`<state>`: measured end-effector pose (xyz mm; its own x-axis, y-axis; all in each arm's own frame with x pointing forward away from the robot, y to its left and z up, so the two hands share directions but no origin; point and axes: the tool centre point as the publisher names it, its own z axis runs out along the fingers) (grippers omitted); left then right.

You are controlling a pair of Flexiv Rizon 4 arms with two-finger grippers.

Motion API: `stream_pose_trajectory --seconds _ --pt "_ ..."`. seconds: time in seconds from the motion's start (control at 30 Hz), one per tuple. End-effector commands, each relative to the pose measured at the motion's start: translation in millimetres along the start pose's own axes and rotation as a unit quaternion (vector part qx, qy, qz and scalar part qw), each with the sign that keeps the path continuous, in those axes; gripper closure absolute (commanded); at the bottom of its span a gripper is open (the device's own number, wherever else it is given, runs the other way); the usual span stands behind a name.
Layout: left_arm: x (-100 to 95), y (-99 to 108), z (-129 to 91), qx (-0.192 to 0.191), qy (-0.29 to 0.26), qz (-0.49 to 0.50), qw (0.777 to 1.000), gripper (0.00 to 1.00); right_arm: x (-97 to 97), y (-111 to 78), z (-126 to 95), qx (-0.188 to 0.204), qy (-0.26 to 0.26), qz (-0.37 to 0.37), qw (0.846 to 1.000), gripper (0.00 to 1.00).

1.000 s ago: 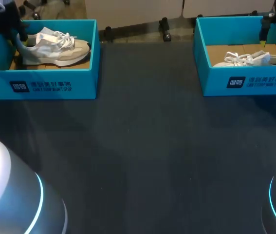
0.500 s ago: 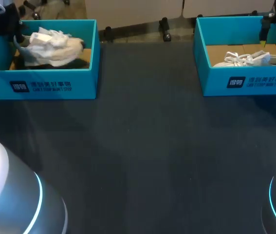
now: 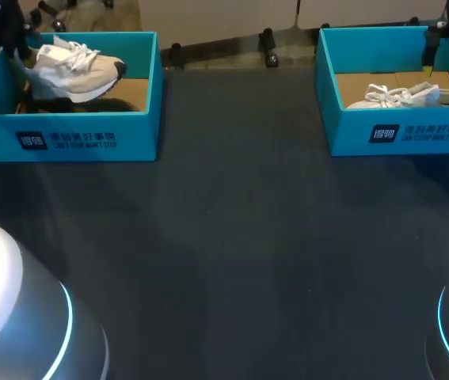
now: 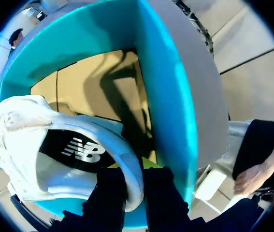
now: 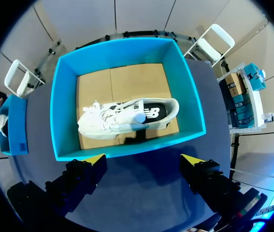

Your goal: Take the shoe out of the shoebox, open the shoe tongue, remove and reinsert the insole, then place the shoe into the shoebox

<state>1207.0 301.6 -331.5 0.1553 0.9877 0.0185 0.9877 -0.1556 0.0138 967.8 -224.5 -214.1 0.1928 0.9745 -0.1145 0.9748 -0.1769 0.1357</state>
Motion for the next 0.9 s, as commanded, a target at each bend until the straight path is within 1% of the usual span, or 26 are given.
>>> stream_pose_trajectory --seconds 0.03,0.1,0.13,0.17,0.27,0.33,0.37,0.47,0.5,0.57,0.73,0.9 --pt "-2.5 -1.5 -28.0 0.013 0.005 -0.019 1.000 1.00 -0.3 -1.0 -0.2 -0.001 0.000 0.000 1.000 0.00" --pt "-3.1 -2.5 -35.8 0.010 0.009 -0.029 0.999 1.00 -0.3 -1.0 -0.2 -0.001 0.000 0.000 1.000 0.00" --pt "-3.1 -2.3 -39.5 0.016 0.011 -0.040 0.999 1.00 -0.3 -1.0 -0.2 -0.001 0.000 0.000 1.000 0.00" --pt "-3.6 -2.3 -43.9 0.006 0.010 -0.042 0.999 1.00 -0.3 -1.0 -0.2 -0.001 0.000 0.000 1.000 0.00" --pt "-4.5 -3.7 -57.5 0.013 0.001 -0.059 0.998 1.00 -0.3 -1.0 -0.2 -0.001 0.000 0.000 1.000 0.00" --pt "-5.2 -4.9 -66.4 0.010 0.012 -0.071 0.997 1.00 -0.3 -1.0 -0.2 -0.001 0.000 0.000 1.000 0.00" --pt "-5.6 -6.0 -70.8 0.016 0.014 -0.076 0.997 1.00 -0.3 -1.0 -0.2 -0.001 0.000 0.000 1.000 0.00" --pt "-6.3 -9.3 -85.2 0.011 0.024 -0.091 0.996 1.00 -0.3 -1.0 -0.2 -0.001 0.000 0.000 1.000 0.00" --pt "-6.5 -9.9 -89.3 0.003 0.032 -0.092 0.995 1.00 -0.3 -1.0 -0.2 -0.001 0.000 0.000 1.000 0.00" --pt "-7.4 -11.7 -97.7 0.013 0.022 -0.095 0.995 1.00 -0.3 -1.0 -0.2 -0.001 0.000 0.000 1.000 0.00" --pt "-9.2 -17.2 -116.0 0.009 0.029 -0.108 0.994 1.00 -0.3 -1.0 -0.2 -0.001 0.000 0.000 1.000 0.00" --pt "-8.6 -24.4 -142.0 -0.016 0.036 -0.123 0.992 1.00 -0.3 -1.0 -0.2 -0.001 0.000 0.000 1.000 0.00"
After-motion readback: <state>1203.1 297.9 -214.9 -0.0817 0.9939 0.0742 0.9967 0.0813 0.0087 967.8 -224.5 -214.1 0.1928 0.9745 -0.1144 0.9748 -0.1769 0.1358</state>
